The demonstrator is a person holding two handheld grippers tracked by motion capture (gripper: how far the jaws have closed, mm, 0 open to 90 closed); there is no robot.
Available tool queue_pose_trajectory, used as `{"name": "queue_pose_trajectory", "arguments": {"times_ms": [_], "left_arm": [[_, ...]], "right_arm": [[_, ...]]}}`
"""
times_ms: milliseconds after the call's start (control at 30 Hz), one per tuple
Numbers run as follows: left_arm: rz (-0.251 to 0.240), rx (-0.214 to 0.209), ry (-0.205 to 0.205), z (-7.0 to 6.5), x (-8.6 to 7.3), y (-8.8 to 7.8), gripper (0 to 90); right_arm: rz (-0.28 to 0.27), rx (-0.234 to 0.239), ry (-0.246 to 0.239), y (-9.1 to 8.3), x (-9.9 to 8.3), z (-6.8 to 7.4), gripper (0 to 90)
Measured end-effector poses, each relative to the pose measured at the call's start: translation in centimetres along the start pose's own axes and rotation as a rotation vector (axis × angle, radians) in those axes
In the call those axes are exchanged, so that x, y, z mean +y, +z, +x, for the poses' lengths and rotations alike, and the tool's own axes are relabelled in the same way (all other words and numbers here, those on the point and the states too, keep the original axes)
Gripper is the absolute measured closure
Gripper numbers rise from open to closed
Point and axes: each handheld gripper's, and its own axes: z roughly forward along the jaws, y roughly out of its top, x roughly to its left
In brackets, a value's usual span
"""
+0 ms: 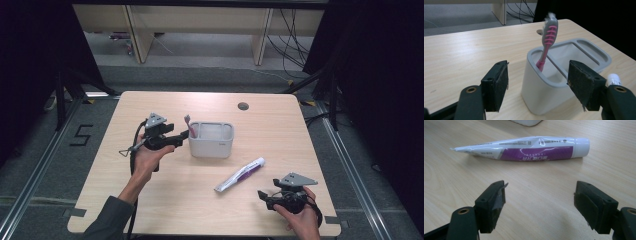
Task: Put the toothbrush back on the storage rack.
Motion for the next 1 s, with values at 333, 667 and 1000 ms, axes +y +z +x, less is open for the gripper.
{"name": "queue_pose_trajectory", "arguments": {"times_ms": [333, 667, 1000], "left_arm": [[0.027, -0.036, 0.007, 0.2, -1.7, -2.0, 31.2], [0.041, -0.042, 0.031, 0.2, -3.7, -3.9, 30.4], [0.073, -0.075, 0.027, -0.1, -5.2, -4.4, 25.9]], "right_arm": [[-0.009, 0.015, -0.023, 0.3, 0.0, -0.4, 26.1], [0.001, 0.008, 0.005, 0.1, 0.0, -0.2, 26.1], [-0.009, 0.010, -0.013, 0.2, 0.0, -0.3, 26.2]]}}
